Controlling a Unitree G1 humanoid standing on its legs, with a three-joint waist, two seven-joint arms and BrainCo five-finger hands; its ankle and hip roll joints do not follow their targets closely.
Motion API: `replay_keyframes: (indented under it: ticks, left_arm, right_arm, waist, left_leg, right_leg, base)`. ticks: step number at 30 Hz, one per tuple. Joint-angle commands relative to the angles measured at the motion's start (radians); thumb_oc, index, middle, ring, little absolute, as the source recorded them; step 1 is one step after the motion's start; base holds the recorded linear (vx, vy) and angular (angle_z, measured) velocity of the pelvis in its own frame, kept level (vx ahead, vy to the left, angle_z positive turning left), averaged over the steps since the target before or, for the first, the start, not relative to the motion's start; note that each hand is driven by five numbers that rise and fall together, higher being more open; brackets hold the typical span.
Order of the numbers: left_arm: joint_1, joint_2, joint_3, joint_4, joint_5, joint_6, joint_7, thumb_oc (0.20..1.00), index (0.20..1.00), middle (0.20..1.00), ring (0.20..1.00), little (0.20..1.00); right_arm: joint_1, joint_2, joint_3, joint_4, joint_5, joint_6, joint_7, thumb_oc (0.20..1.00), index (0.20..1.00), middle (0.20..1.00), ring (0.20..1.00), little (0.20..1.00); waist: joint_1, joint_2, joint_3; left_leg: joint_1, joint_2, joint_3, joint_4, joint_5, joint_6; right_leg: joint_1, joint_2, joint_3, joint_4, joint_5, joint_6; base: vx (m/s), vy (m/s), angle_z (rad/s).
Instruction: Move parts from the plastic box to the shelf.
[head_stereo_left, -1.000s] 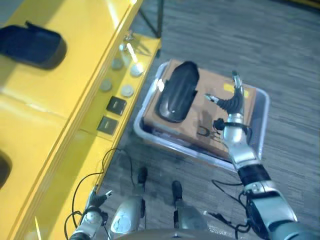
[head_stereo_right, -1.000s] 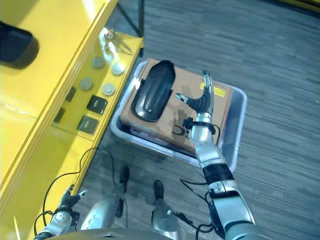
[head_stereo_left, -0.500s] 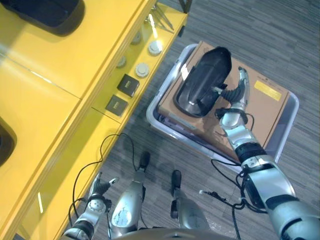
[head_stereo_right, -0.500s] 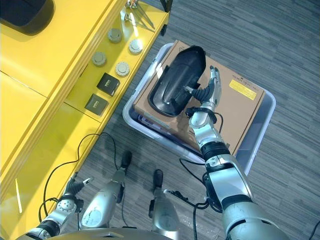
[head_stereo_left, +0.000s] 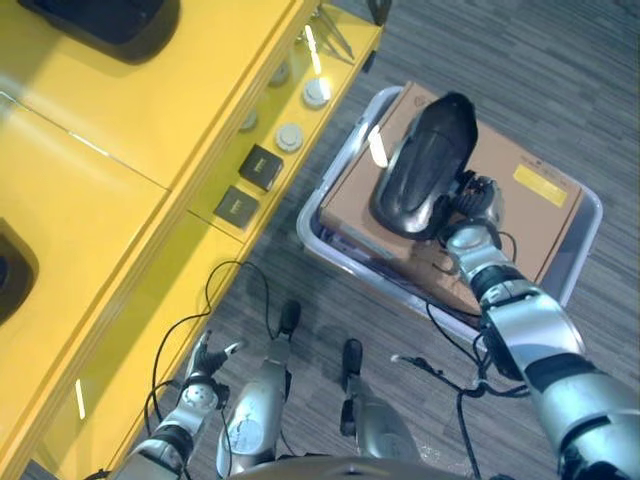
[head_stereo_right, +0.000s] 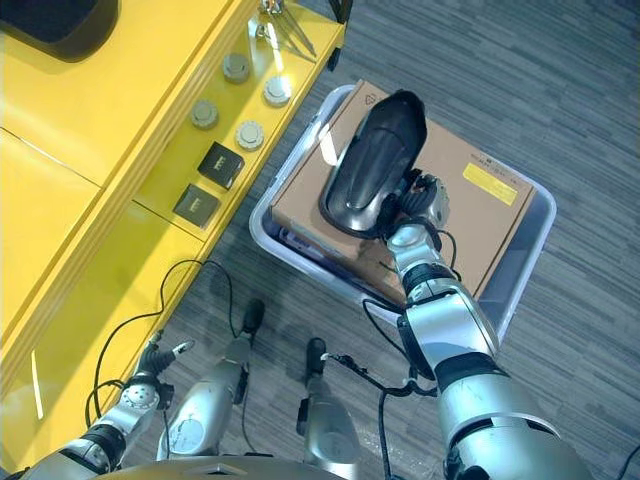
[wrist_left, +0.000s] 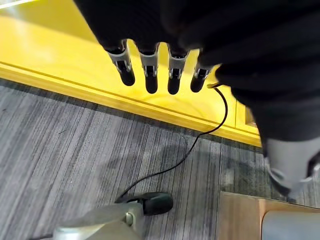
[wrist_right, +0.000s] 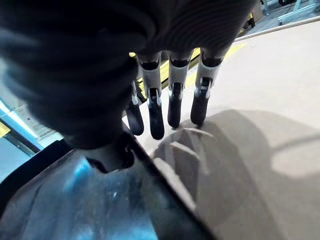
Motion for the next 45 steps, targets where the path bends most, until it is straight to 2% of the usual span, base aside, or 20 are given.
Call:
replay_keyframes:
  ticks: [1,6,9,10,11,18,19,23,26,30,38,45]
  left_arm:
    - [0.006,-0.001,-0.017,0.011,-0.013,-0.015,0.002,1.0,1.0,1.0,1.0,1.0]
    - [0.02,0.029,-0.007,-0.087,-0.011,-0.026,-0.006,1.0,1.0,1.0,1.0,1.0]
    - [0.022,0.071,-0.012,-0.236,0.001,-0.04,-0.015,1.0,1.0,1.0,1.0,1.0]
    - [0.006,0.102,-0.017,-0.337,-0.005,-0.055,-0.036,1.0,1.0,1.0,1.0,1.0]
    - [0.007,0.103,-0.017,-0.339,-0.005,-0.054,-0.036,1.0,1.0,1.0,1.0,1.0]
    - [-0.022,0.181,0.022,-0.651,-0.135,-0.058,-0.148,1.0,1.0,1.0,1.0,1.0]
    - [-0.021,0.182,0.021,-0.653,-0.136,-0.057,-0.149,1.0,1.0,1.0,1.0,1.0]
    - [-0.021,0.182,0.035,-0.79,-0.245,-0.051,-0.206,1.0,1.0,1.0,1.0,1.0]
    - [-0.028,0.159,0.009,-0.866,-0.381,-0.036,-0.266,1.0,1.0,1.0,1.0,1.0]
    - [-0.094,0.138,-0.04,-0.941,-0.461,-0.022,-0.294,1.0,1.0,1.0,1.0,1.0]
    - [-0.201,0.106,-0.118,-0.983,-0.574,-0.005,-0.316,1.0,1.0,1.0,1.0,1.0]
    - [-0.242,0.077,-0.187,-1.014,-0.671,0.026,-0.328,1.0,1.0,1.0,1.0,1.0]
  right_arm:
    - [0.084,0.02,0.031,-0.018,0.045,-0.006,0.057,0.2,0.2,0.2,0.2,0.2]
    - [0.152,-0.033,-0.008,-0.099,0.067,-0.021,0.045,0.2,0.2,0.2,0.2,0.2]
    - [0.189,-0.106,-0.038,-0.215,0.049,-0.034,0.019,0.2,0.2,0.2,0.2,0.2]
    - [0.219,-0.167,-0.049,-0.262,0.027,-0.046,0.022,0.2,0.2,0.2,0.2,0.2]
    - [0.22,-0.168,-0.05,-0.262,0.027,-0.046,0.022,0.2,0.2,0.2,0.2,0.2]
    - [0.34,-0.313,-0.107,-0.675,-0.234,-0.012,-0.003,0.2,0.2,0.2,0.2,0.2]
    - [0.344,-0.313,-0.11,-0.68,-0.236,-0.01,-0.003,0.2,0.2,0.2,0.2,0.2]
    - [0.439,-0.342,-0.185,-0.942,-0.381,-0.003,0.001,0.2,0.2,0.2,0.2,0.2]
    - [0.51,-0.344,-0.236,-1.098,-0.485,-0.007,0.013,0.2,0.2,0.2,0.2,0.2]
    - [0.554,-0.353,-0.26,-1.26,-0.593,-0.015,0.028,0.2,0.2,0.2,0.2,0.2]
    - [0.575,-0.34,-0.236,-1.395,-0.65,-0.032,0.064,0.2,0.2,0.2,0.2,0.2]
    - [0.564,-0.317,-0.183,-1.473,-0.688,-0.043,0.081,0.2,0.2,0.2,0.2,0.2]
  waist:
    - [0.019,0.012,-0.067]
    - [0.002,-0.001,-0.092]
    - [-0.012,-0.006,-0.105]
    - [-0.02,-0.008,-0.116]
    - [-0.02,-0.007,-0.115]
    - [-0.065,-0.016,-0.168]
    - [-0.064,-0.016,-0.167]
    - [-0.084,-0.022,-0.204]
    - [-0.098,-0.029,-0.242]
    - [-0.115,-0.037,-0.278]
    - [-0.134,-0.044,-0.32]
    - [-0.139,-0.043,-0.33]
  left_leg:
    - [0.015,0.056,0.047,0.004,-0.115,-0.043]
    - [0.041,0.064,0.049,0.005,-0.126,-0.044]
    - [0.057,0.069,0.056,0.006,-0.131,-0.046]
    - [0.067,0.072,0.059,0.005,-0.133,-0.049]
    - [0.068,0.072,0.058,0.005,-0.133,-0.049]
    - [0.125,0.087,0.08,0.003,-0.144,-0.053]
    - [0.126,0.087,0.08,0.003,-0.145,-0.053]
    - [0.16,0.095,0.097,0.007,-0.147,-0.052]
    - [0.203,0.103,0.109,0.007,-0.16,-0.051]
    - [0.243,0.111,0.123,0.007,-0.173,-0.051]
    - [0.283,0.121,0.133,0.007,-0.185,-0.052]
    - [0.298,0.123,0.133,0.005,-0.187,-0.05]
  right_leg:
    - [-0.055,-0.085,0.026,-0.004,0.02,0.059]
    - [-0.031,-0.081,0.023,-0.002,0.007,0.056]
    - [-0.017,-0.079,0.021,0.001,0.0,0.054]
    - [-0.005,-0.078,0.016,0.004,-0.007,0.053]
    - [-0.004,-0.078,0.015,0.004,-0.007,0.052]
    - [0.037,-0.068,0.021,0.015,-0.029,0.045]
    - [0.038,-0.068,0.022,0.015,-0.029,0.045]
    - [0.062,-0.06,0.033,0.023,-0.037,0.041]
    - [0.097,-0.054,0.043,0.025,-0.049,0.038]
    - [0.128,-0.048,0.056,0.029,-0.06,0.036]
    - [0.161,-0.041,0.066,0.035,-0.071,0.032]
    - [0.178,-0.037,0.063,0.035,-0.075,0.03]
  base:
    - [0.0,0.0,0.0]
    - [0.01,-0.032,0.02]
    - [-0.01,-0.029,0.0]
    - [-0.01,-0.039,-0.01]
    - [-0.02,-0.044,0.0]
    - [0.01,-0.02,-0.02]
    - [0.03,-0.047,-0.07]
    - [0.02,-0.043,-0.16]
    - [0.07,-0.054,-0.13]
    - [0.05,-0.043,-0.17]
    - [0.02,-0.014,-0.06]
    - [0.0,0.0,0.0]
